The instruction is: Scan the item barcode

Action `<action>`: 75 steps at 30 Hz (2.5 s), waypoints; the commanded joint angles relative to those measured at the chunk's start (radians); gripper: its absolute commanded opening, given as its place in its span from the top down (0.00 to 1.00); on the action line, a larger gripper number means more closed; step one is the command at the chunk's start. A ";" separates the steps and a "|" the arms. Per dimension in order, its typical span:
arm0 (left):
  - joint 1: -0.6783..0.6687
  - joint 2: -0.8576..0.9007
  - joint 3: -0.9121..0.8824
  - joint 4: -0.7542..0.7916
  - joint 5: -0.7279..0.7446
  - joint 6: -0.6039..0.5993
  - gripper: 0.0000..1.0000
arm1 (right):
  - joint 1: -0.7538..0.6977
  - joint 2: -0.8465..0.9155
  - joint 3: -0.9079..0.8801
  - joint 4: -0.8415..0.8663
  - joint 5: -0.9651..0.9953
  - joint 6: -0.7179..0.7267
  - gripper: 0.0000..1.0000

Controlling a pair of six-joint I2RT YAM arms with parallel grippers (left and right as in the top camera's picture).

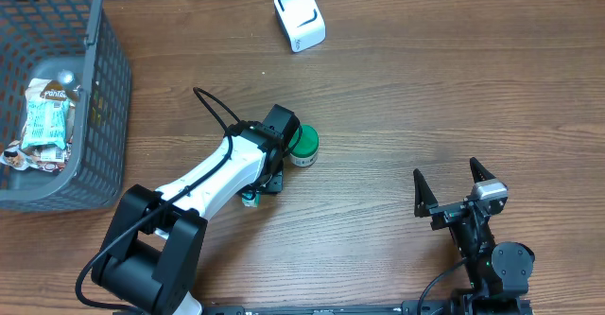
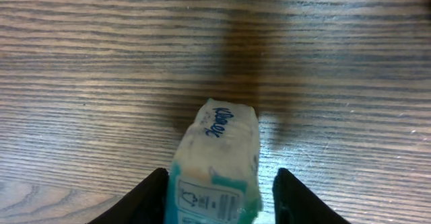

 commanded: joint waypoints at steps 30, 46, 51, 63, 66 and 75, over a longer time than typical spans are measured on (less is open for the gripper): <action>-0.002 0.005 -0.039 0.062 0.106 0.011 0.71 | -0.004 -0.010 -0.011 0.006 -0.001 -0.002 0.00; -0.002 0.005 -0.039 0.221 0.143 -0.123 0.75 | -0.004 -0.010 -0.011 0.006 -0.001 -0.002 0.00; -0.002 0.005 -0.039 0.226 0.147 -0.143 0.74 | -0.004 -0.010 -0.011 0.006 -0.001 -0.002 0.00; -0.002 0.005 -0.035 0.224 0.150 -0.141 0.36 | -0.004 -0.010 -0.011 0.006 -0.001 -0.002 0.00; 0.000 0.003 -0.010 0.196 0.150 -0.117 0.32 | -0.004 -0.010 -0.011 0.006 -0.001 -0.002 0.00; 0.000 0.003 0.189 -0.029 0.134 -0.038 0.32 | -0.004 -0.010 -0.011 0.006 -0.001 -0.002 0.00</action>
